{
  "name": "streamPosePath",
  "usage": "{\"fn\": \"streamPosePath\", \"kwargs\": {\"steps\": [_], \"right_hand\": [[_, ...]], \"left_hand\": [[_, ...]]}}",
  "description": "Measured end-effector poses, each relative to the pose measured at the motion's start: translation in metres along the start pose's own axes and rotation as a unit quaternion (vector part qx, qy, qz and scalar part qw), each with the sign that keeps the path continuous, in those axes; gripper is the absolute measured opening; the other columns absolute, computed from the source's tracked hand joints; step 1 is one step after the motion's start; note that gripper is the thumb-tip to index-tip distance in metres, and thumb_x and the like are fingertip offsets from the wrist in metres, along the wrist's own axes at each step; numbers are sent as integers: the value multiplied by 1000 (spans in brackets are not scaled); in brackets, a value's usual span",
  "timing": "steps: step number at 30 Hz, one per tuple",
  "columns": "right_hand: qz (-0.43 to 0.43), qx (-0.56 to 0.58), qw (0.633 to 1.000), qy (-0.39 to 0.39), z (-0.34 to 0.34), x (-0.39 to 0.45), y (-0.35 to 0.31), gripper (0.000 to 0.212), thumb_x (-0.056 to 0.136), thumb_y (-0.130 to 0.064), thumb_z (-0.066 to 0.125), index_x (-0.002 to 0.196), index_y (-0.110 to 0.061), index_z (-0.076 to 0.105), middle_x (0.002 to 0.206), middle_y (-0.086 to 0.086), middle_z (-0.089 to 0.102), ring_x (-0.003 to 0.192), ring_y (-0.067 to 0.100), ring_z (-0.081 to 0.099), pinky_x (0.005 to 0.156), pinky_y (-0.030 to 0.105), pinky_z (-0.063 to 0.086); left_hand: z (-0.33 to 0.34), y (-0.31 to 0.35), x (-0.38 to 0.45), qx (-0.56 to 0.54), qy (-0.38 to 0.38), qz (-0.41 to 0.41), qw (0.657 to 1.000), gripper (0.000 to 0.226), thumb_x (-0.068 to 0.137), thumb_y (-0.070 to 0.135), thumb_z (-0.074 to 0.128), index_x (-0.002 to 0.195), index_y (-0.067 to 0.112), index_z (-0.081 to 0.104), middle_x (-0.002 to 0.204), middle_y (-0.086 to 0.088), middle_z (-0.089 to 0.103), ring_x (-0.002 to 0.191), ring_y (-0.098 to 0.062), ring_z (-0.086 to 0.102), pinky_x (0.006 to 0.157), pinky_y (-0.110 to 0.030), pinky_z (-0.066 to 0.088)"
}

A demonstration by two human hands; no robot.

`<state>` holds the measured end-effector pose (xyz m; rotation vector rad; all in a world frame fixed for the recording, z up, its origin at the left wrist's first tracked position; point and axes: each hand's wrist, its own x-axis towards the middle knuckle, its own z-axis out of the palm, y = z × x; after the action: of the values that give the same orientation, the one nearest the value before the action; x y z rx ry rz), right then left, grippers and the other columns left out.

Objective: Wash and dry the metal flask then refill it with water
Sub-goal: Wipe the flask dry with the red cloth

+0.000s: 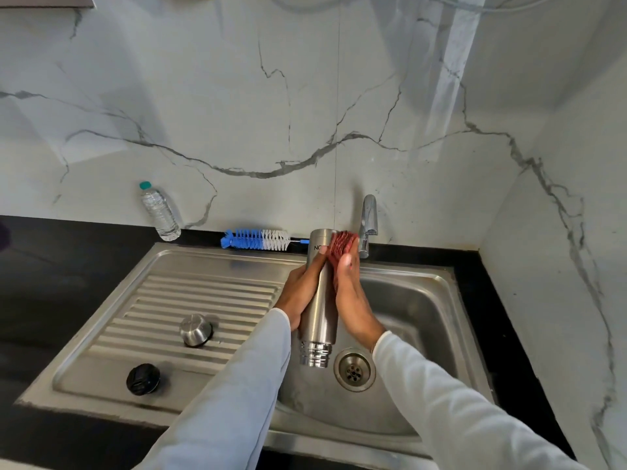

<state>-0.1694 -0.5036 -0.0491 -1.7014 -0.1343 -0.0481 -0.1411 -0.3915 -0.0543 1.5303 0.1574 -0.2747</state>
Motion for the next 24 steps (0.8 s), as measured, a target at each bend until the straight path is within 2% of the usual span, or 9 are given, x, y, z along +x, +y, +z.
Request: {"fn": "streamPosePath", "kwargs": {"steps": [3, 6, 8, 10, 11, 14, 18, 21, 24], "right_hand": [[50, 34, 998, 8, -9, 28, -14, 79, 90, -83, 16, 158, -46, 2, 167, -11, 18, 148, 6, 23, 124, 41, 20], [71, 87, 993, 25, -14, 45, -19, 74, 95, -76, 28, 159, -43, 12, 163, -10, 30, 146, 8, 32, 124, 41, 24], [83, 105, 991, 25, -13, 47, -13, 65, 97, -70, 33, 156, -43, 26, 155, -9, 45, 138, 9, 46, 120, 41, 33], [110, 79, 991, 10, -7, 36, -5, 66, 90, -77, 35, 150, -47, 36, 141, -5, 59, 124, 13, 60, 112, 45, 44], [119, 53, 991, 5, -2, 26, 1, 70, 85, -82, 35, 149, -52, 34, 139, -5, 61, 121, 15, 62, 110, 46, 46], [99, -13, 995, 22, 11, -2, 14, 72, 86, -82, 32, 152, -58, 15, 154, -7, 45, 135, 18, 51, 115, 47, 40], [62, -109, 992, 16, 13, -21, 22, 67, 102, -63, 27, 157, -47, -7, 165, -6, 22, 147, 19, 31, 121, 45, 29], [52, -153, 987, 7, 17, -46, 32, 71, 101, -64, 26, 156, -45, -15, 167, -9, 13, 149, 18, 26, 121, 42, 29], [85, -140, 986, 0, 19, -53, 37, 74, 101, -64, 26, 158, -38, -15, 167, -10, 8, 151, 18, 25, 120, 36, 26]], "left_hand": [[2, 0, 2, 0, 9, -3, 1000, 63, 87, 74, 59, 115, 19, 73, 98, -9, 79, 93, -28, 77, 95, -50, 59], [7, -4, 3, -22, 25, 7, 999, 58, 86, 70, 63, 116, 21, 71, 98, -9, 79, 92, -29, 77, 95, -52, 58], [12, -7, 4, -58, 41, 25, 997, 59, 82, 70, 67, 117, 23, 71, 99, -10, 79, 93, -31, 76, 95, -55, 58], [16, -9, 5, -111, 74, 41, 990, 55, 82, 66, 70, 119, 24, 70, 101, -9, 79, 95, -30, 76, 93, -52, 60], [16, -8, 7, -139, 88, 52, 985, 51, 86, 61, 70, 121, 25, 69, 103, -9, 79, 96, -29, 76, 91, -49, 60], [12, -6, 12, -176, 102, 67, 977, 47, 90, 51, 70, 127, 22, 66, 108, -10, 78, 97, -28, 77, 83, -41, 62], [16, -13, 12, -201, 125, 22, 971, 46, 89, 52, 71, 120, 17, 69, 103, -15, 78, 90, -29, 77, 77, -40, 63], [10, -11, 20, -202, 159, -14, 966, 48, 84, 58, 74, 110, 19, 70, 97, -17, 77, 86, -33, 76, 82, -47, 63], [5, -6, 23, -186, 151, -30, 970, 48, 86, 58, 72, 110, 17, 67, 98, -18, 75, 84, -32, 75, 77, -41, 63]]}}
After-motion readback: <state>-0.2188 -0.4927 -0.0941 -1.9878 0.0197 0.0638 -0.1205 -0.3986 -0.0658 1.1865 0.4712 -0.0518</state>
